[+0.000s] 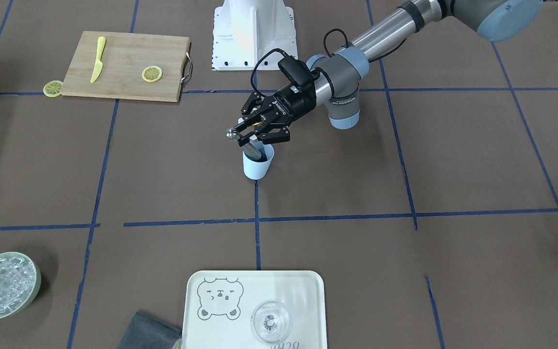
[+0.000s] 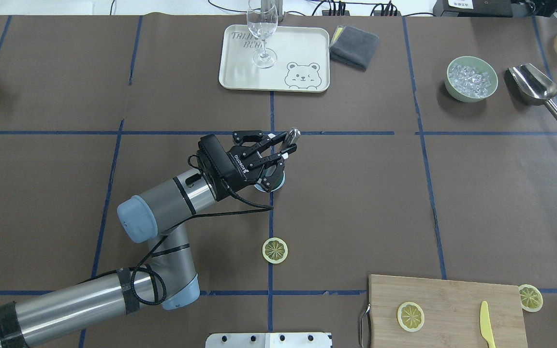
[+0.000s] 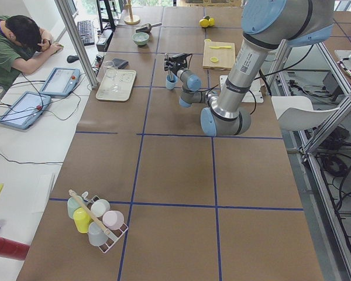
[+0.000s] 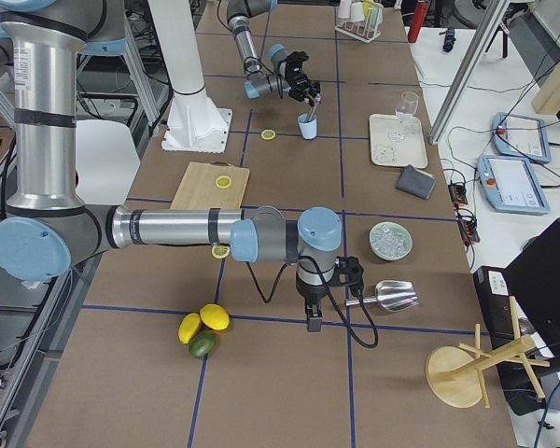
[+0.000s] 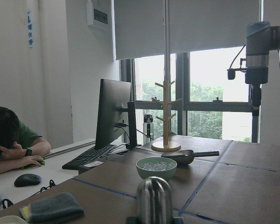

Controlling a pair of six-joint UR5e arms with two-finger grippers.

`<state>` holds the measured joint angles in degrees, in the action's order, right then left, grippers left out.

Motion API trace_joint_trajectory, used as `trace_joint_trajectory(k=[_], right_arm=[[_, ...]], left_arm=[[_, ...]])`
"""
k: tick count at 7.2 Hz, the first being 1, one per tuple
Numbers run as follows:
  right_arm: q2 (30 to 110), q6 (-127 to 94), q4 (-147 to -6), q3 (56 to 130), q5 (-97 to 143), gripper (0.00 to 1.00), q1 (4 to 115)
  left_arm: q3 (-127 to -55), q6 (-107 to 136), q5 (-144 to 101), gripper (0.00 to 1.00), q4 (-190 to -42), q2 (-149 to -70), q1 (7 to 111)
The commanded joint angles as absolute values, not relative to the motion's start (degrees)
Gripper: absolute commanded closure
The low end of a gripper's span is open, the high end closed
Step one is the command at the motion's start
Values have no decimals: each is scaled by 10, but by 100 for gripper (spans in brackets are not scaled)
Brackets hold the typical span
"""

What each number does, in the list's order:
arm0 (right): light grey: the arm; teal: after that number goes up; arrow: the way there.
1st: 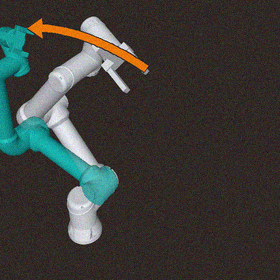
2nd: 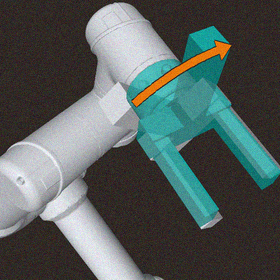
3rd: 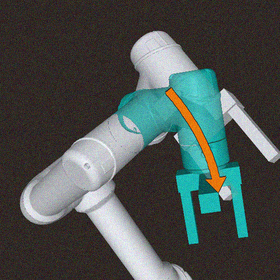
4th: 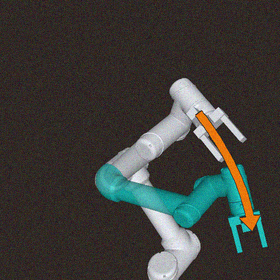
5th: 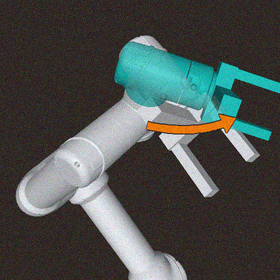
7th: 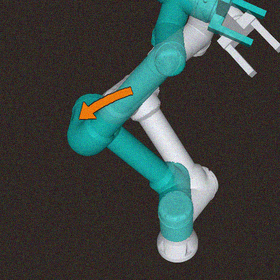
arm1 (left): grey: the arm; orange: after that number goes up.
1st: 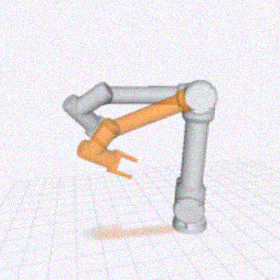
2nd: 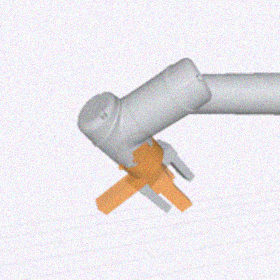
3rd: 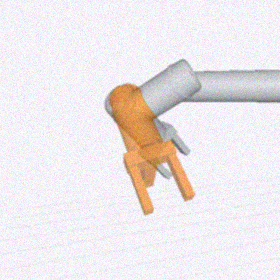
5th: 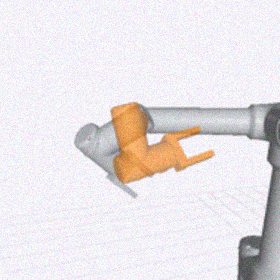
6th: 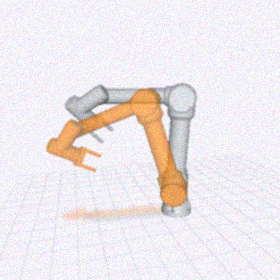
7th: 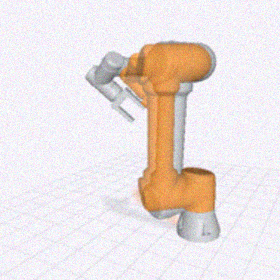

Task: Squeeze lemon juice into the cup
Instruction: 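Press the muddler down onto the lemon slice inside the cup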

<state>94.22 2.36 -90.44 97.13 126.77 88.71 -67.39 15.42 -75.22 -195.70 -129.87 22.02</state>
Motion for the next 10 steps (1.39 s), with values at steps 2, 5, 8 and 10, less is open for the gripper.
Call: trace_joint_trajectory(k=[2, 5, 8, 10], right_arm=[[942, 24, -904, 970, 1267, 0, 887], [943, 25, -904, 969, 1267, 0, 887], [944, 25, -904, 969, 1267, 0, 887], [944, 25, -904, 969, 1267, 0, 887]], left_arm=[[-684, 155, -751, 100, -1954, -1306, 221], [-735, 162, -751, 100, -1958, -1306, 243], [-778, 246, -751, 100, -1948, -1299, 289], [-814, 297, -743, 100, -1817, -1278, 314]])
